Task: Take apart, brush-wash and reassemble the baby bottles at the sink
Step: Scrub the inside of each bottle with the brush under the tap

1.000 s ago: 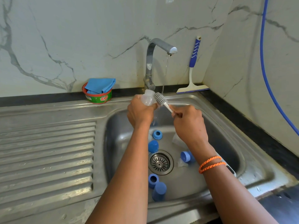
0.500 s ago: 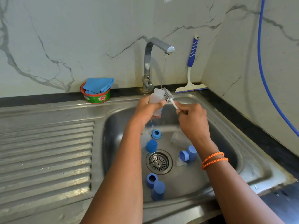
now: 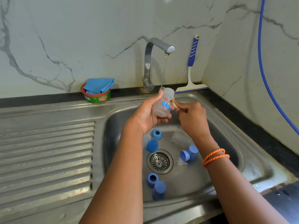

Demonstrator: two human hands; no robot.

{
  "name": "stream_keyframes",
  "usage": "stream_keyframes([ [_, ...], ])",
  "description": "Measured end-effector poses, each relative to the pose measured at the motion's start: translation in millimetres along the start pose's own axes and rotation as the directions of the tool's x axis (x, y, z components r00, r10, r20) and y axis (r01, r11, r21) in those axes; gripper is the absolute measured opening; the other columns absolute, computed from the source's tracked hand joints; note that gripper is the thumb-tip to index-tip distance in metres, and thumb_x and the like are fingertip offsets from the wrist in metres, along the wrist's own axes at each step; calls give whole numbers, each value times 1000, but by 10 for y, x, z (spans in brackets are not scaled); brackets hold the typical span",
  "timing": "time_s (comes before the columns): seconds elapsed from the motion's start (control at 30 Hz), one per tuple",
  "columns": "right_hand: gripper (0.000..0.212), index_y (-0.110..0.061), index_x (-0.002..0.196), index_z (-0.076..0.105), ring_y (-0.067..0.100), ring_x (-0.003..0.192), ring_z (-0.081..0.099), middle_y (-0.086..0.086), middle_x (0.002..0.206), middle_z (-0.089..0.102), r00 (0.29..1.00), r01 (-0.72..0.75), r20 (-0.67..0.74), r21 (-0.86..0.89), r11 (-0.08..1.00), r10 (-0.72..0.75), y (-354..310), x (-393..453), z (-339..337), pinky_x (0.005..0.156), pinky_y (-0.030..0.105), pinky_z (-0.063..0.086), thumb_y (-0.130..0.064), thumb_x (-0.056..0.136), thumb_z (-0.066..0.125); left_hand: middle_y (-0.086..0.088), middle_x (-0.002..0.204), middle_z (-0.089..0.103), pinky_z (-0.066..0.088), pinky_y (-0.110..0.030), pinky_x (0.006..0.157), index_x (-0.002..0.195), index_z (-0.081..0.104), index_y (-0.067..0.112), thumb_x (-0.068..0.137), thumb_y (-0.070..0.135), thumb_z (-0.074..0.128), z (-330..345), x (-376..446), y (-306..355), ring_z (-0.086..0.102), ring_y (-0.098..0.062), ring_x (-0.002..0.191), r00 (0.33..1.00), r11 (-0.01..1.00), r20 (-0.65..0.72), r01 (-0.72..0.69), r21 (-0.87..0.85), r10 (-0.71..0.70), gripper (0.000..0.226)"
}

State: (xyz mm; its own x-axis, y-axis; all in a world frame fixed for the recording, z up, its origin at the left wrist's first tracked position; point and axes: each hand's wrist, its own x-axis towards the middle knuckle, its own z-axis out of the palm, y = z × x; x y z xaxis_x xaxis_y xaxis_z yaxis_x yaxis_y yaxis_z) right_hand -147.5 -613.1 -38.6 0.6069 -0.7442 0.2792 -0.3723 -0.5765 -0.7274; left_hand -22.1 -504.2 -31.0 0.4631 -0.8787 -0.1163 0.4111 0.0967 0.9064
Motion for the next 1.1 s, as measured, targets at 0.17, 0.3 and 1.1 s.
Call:
stream_keyframes([
  [0.17,22,-6,95,75,35,73,63,16,87,73,1000,-7,-27,-22,1000,6,31,16,-23,66,50,57,-18,102,59,-14,107,76,53,-33,70,123,69,14,96,43,70,-20,25,-49,68,-25,81,992,988,-120,-6,157,25,39],
  [0.3,24,-2,99,77,38,84,69,17,95,75,999,-34,-33,-11,999,33,8,22,-53,69,53,60,-18,104,60,-9,108,74,57,-34,69,112,72,24,93,37,75,45,25,-62,67,-24,88,976,964,-194,-50,260,103,23],
  [1.1,18,-11,89,73,33,76,66,10,80,66,999,-24,38,-216,976,33,-89,-51,-132,70,49,60,-13,101,59,3,129,61,66,-44,71,145,50,40,91,37,76,4,116,-139,67,-22,100,958,812,-225,-15,583,179,60],
])
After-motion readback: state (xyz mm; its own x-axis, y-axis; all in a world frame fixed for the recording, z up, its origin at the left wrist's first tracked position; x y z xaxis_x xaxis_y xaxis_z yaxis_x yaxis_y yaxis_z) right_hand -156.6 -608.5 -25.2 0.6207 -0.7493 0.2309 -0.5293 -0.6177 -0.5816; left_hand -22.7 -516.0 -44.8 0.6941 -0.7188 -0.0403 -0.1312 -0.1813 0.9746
